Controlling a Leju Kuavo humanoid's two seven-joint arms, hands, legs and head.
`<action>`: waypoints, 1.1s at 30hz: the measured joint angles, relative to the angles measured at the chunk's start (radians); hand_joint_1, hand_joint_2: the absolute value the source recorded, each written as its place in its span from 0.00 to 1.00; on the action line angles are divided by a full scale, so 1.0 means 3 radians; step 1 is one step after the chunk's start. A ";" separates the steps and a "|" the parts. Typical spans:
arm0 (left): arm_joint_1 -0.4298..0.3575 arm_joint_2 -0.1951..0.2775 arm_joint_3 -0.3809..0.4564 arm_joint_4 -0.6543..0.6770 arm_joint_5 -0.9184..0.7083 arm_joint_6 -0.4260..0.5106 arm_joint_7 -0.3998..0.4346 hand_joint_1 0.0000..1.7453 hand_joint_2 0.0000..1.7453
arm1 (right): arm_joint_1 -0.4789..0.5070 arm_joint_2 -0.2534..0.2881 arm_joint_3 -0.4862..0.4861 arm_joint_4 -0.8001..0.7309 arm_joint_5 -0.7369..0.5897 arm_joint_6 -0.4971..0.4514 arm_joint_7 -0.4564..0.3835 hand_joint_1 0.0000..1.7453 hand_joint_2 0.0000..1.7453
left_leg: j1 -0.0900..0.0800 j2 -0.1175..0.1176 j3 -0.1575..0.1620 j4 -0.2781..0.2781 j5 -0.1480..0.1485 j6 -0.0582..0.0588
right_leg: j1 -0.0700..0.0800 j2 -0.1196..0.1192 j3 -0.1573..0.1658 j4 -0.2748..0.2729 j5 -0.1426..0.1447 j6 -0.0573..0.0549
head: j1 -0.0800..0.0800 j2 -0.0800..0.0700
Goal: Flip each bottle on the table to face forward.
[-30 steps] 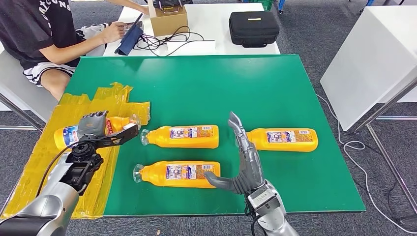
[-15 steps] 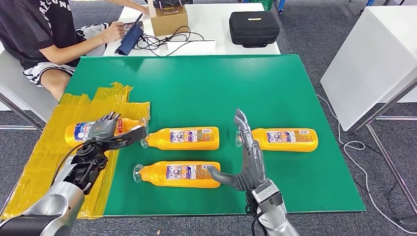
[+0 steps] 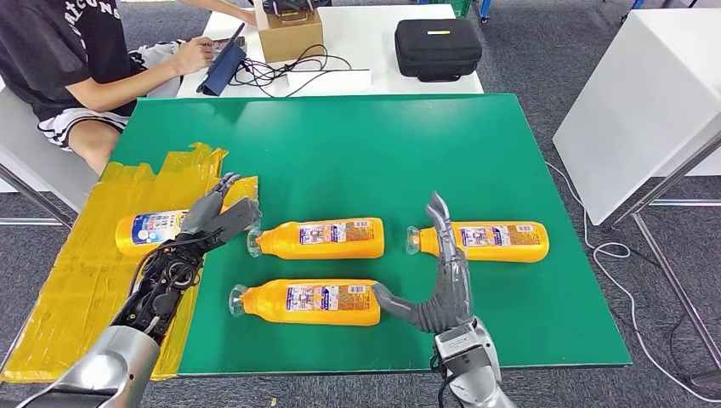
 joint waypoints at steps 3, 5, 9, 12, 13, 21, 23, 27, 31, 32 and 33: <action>0.0195 0.0019 -0.0063 -0.0472 0.0297 -0.0001 -0.0017 0.00 0.00 | 0.0042 -0.0018 -0.0046 -0.0025 0.0145 -0.0196 -0.0025 0.00 1.00 | 0.0000 -0.0002 -0.0001 0.0000 0.0000 0.0000 | 0.0001 -0.0001 0.0000 -0.0001 0.0000 0.0000 | 0.0000 0.0000; 0.0276 0.0031 -0.0092 -0.0684 0.0335 -0.0002 -0.0013 0.00 0.00 | 0.0054 -0.0027 -0.0066 -0.0039 0.0168 -0.0225 -0.0030 0.00 1.00 | 0.0000 -0.0002 -0.0001 -0.0001 0.0000 0.0000 | 0.0001 -0.0002 0.0000 -0.0001 0.0000 0.0000 | 0.0000 0.0000; 0.0367 0.0048 -0.0132 -0.0944 0.0386 0.0074 -0.0011 0.00 0.00 | 0.0069 -0.0037 -0.0087 -0.0047 0.0201 -0.0288 -0.0029 0.00 1.00 | 0.0000 -0.0001 0.0001 -0.0001 0.0000 -0.0001 | 0.0002 -0.0002 0.0001 -0.0001 0.0000 0.0000 | 0.0000 0.0000; 0.0453 0.0064 -0.0149 -0.1100 0.0484 0.0248 -0.0008 0.00 0.75 | 0.0083 -0.0056 -0.0103 -0.0060 0.0275 -0.0403 -0.0023 0.00 1.00 | 0.0000 -0.0001 0.0002 -0.0001 0.0001 -0.0001 | 0.0002 -0.0002 0.0003 0.0000 0.0000 0.0000 | 0.0000 0.0000; 0.0501 0.0069 -0.0151 -0.1163 0.0563 0.0278 -0.0036 0.00 1.00 | 0.0093 -0.0066 -0.0117 -0.0066 0.0368 -0.0479 -0.0007 0.00 1.00 | 0.0000 -0.0001 0.0002 -0.0001 0.0001 -0.0001 | 0.0001 -0.0002 0.0003 0.0000 0.0000 0.0000 | -0.0001 0.0000; 0.1161 0.0043 -0.0285 -0.1810 0.1580 -0.0002 -0.0687 0.00 1.00 | -0.0033 -0.0395 -0.0391 0.0014 0.2653 -0.0591 0.1216 0.00 1.00 | -0.0005 -0.0001 0.0000 -0.0001 -0.0003 0.0003 | -0.0006 -0.0001 0.0001 -0.0003 -0.0001 0.0001 | -0.0001 0.0000; 0.1327 0.0014 -0.0361 -0.1950 0.1713 -0.0078 -0.0805 0.00 1.00 | -0.0171 -0.0571 -0.0502 0.0123 0.2887 -0.0397 0.1424 0.00 1.00 | -0.0009 -0.0002 0.0000 0.0000 -0.0003 0.0005 | -0.0009 -0.0003 0.0002 -0.0003 -0.0001 0.0002 | 0.0000 0.0000; 0.1564 -0.0062 -0.0483 -0.2175 0.1885 -0.0226 -0.1017 0.00 1.00 | -0.0381 -0.0895 -0.0712 0.0351 0.3161 -0.0071 0.1638 0.00 1.00 | -0.0016 -0.0004 0.0000 0.0002 -0.0002 0.0010 | -0.0015 -0.0005 0.0004 -0.0003 0.0002 0.0005 | 0.0001 0.0000; 0.1661 -0.0107 -0.0541 -0.2308 0.1924 -0.0274 -0.1058 0.00 1.00 | -0.0476 -0.1062 -0.0809 0.0485 0.3220 -0.0006 0.1684 0.00 1.00 | -0.0020 -0.0003 0.0001 0.0002 -0.0002 0.0010 | -0.0016 -0.0005 0.0003 -0.0003 0.0002 0.0006 | -0.0001 0.0000; 0.1672 -0.0113 -0.0548 -0.2330 0.1928 -0.0279 -0.1059 0.00 1.00 | -0.0485 -0.1085 -0.0819 0.0506 0.3226 -0.0003 0.1688 0.00 1.00 | -0.0019 -0.0003 0.0001 0.0002 -0.0002 0.0010 | -0.0015 -0.0005 0.0003 -0.0003 0.0002 0.0006 | -0.0001 0.0000; 0.1681 -0.0118 -0.0552 -0.2347 0.1931 -0.0282 -0.1060 0.00 1.00 | -0.0493 -0.1102 -0.0824 0.0523 0.3230 0.0000 0.1692 0.00 1.00 | -0.0018 -0.0003 0.0001 0.0002 -0.0002 0.0010 | -0.0014 -0.0005 0.0003 -0.0003 0.0002 0.0006 | -0.0002 0.0000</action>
